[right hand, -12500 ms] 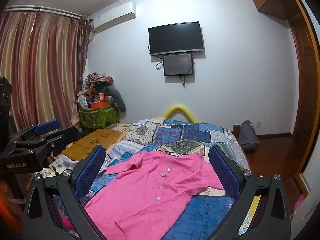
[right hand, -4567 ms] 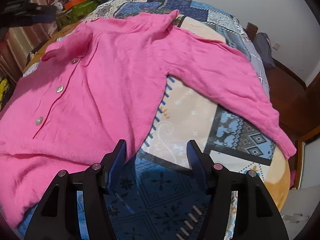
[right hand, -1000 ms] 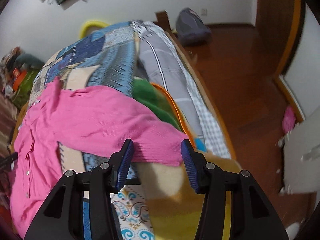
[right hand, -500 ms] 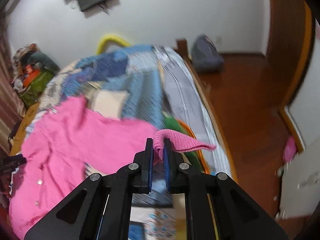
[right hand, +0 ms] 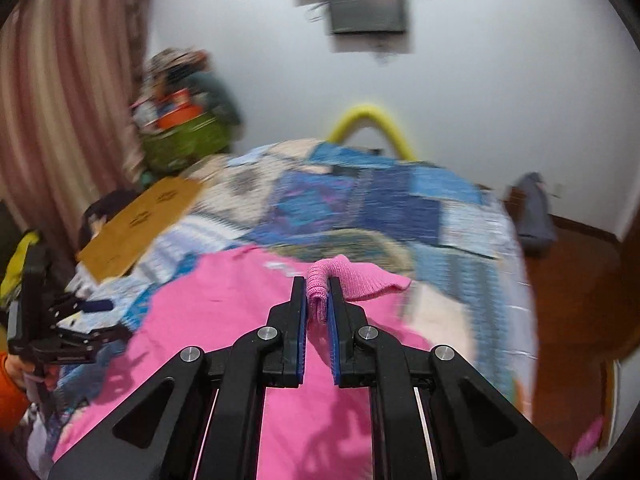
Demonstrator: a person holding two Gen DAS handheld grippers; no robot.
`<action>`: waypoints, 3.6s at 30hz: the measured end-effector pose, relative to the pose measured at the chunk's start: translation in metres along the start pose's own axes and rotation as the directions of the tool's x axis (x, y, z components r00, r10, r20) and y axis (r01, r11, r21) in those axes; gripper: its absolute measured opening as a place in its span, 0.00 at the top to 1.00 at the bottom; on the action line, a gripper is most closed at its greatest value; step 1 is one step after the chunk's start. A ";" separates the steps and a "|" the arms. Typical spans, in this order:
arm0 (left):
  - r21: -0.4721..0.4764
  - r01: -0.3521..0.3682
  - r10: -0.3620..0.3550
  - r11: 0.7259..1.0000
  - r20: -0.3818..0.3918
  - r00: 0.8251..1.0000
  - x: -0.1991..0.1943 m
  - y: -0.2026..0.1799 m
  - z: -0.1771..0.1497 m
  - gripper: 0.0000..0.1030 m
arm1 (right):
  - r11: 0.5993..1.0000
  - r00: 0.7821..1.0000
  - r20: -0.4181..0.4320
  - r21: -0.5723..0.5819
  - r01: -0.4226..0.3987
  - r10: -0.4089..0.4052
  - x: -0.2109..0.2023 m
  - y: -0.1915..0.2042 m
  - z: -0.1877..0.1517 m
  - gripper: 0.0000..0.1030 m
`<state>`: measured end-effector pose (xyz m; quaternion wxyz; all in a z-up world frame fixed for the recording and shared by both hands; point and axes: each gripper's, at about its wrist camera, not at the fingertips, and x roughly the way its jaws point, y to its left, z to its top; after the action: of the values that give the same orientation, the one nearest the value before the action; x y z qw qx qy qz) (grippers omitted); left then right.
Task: Fold small clothes
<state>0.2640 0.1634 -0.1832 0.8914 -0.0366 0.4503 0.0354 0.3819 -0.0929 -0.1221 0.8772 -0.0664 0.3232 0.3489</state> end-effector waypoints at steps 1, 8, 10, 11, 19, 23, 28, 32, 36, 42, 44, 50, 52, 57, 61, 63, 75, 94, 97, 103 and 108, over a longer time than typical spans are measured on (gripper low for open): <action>-0.005 0.000 0.000 1.000 0.001 1.000 -0.002 0.004 -0.001 0.39 | 1.000 1.000 -0.015 -0.011 -0.026 0.026 0.010 0.011 -0.002 0.92; -0.051 0.000 -0.001 0.999 -0.018 1.000 0.000 0.029 -0.010 0.39 | 0.984 0.965 -0.211 -0.053 -0.173 0.158 0.094 0.081 -0.044 0.92; -0.062 0.009 -0.010 0.998 -0.026 1.000 0.003 0.029 -0.009 0.39 | 0.979 0.946 -0.273 -0.056 -0.195 0.173 0.109 0.091 -0.060 0.88; -0.064 0.012 -0.014 0.998 -0.029 0.999 0.004 0.029 -0.007 0.39 | 0.979 0.942 -0.288 -0.053 -0.198 0.175 0.113 0.094 -0.065 0.88; -0.017 0.067 -0.067 0.998 -0.020 0.998 0.006 -0.011 0.019 0.39 | 0.973 0.929 -0.311 -0.047 -0.228 0.203 0.085 0.076 -0.074 0.63; 0.039 0.093 -0.092 0.995 -0.026 0.995 0.015 -0.051 0.038 0.39 | 0.986 0.959 -0.251 -0.070 -0.151 0.129 0.061 0.050 -0.077 0.62; 0.102 0.131 -0.124 0.986 -0.068 0.990 0.041 -0.100 0.051 0.39 | 0.999 0.970 -0.243 -0.043 -0.025 0.014 0.062 0.007 -0.089 0.61; 0.181 0.110 -0.092 0.977 -0.106 0.990 0.071 -0.136 0.052 0.45 | 1.000 0.962 -0.274 0.023 0.002 0.005 0.072 -0.020 -0.103 0.61; 0.252 0.005 0.024 0.968 -0.113 0.993 0.096 -0.146 0.050 0.75 | 0.999 0.950 -0.312 0.052 -0.010 0.025 0.085 -0.031 -0.118 0.61; 0.126 -0.051 0.064 0.991 -0.102 0.993 0.094 -0.099 0.054 0.78 | 0.998 0.951 -0.306 0.055 -0.031 0.046 0.082 -0.035 -0.126 0.61; 0.084 -0.072 0.082 0.994 -0.117 0.990 0.091 -0.079 0.053 0.78 | 0.998 0.948 -0.314 0.054 -0.030 0.045 0.081 -0.035 -0.127 0.62; -0.017 -0.057 0.054 0.998 -0.151 0.987 0.061 -0.033 0.035 0.78 | 0.997 0.945 -0.319 0.052 -0.056 0.070 0.061 -0.021 -0.122 0.61; -0.009 -0.031 0.030 0.999 -0.146 0.989 0.041 -0.031 0.022 0.75 | 0.996 0.946 -0.312 0.035 -0.084 0.091 0.049 -0.006 -0.120 0.61; 0.014 -0.010 0.011 1.000 -0.115 0.993 -0.002 -0.037 -0.015 0.47 | 0.984 0.932 -0.324 -0.020 -0.175 0.159 0.026 0.044 -0.129 0.54; -0.001 0.039 -0.039 0.999 -0.136 0.990 -0.026 -0.039 -0.047 0.42 | 0.970 0.916 -0.344 -0.056 -0.238 0.205 0.009 0.082 -0.153 0.50; -0.002 0.068 -0.068 0.998 -0.158 0.985 -0.033 -0.043 -0.065 0.42 | 0.965 0.901 -0.372 -0.043 -0.257 0.224 0.005 0.095 -0.168 0.50; -0.010 0.048 -0.049 0.999 -0.116 0.992 -0.039 -0.051 -0.105 0.34 | 0.979 0.915 -0.386 -0.104 -0.175 0.122 -0.016 0.090 -0.204 0.94; -0.050 0.046 -0.053 0.998 -0.136 0.989 -0.054 -0.052 -0.112 0.35 | 0.990 0.906 -0.414 0.059 0.125 -0.089 -0.096 -0.025 -0.259 0.90; -0.052 0.092 -0.098 0.994 -0.149 0.984 -0.066 -0.056 -0.121 0.35 | 0.991 0.926 -0.370 0.078 0.112 -0.075 -0.094 -0.024 -0.246 0.65; 0.043 0.092 -0.085 0.995 -0.138 0.987 -0.081 -0.077 -0.143 0.48 | 0.993 0.908 -0.417 0.079 0.090 -0.050 -0.064 -0.017 -0.252 0.60; 0.074 0.090 -0.080 0.993 -0.132 0.988 -0.088 -0.081 -0.149 0.98 | 0.985 0.902 -0.431 0.163 0.064 0.012 -0.053 -0.025 -0.268 0.64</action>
<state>0.1008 0.0655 -0.1979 0.8621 -0.0224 0.5058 -0.0233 0.2291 -0.2336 -0.3019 0.7912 -0.0697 0.5370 0.2843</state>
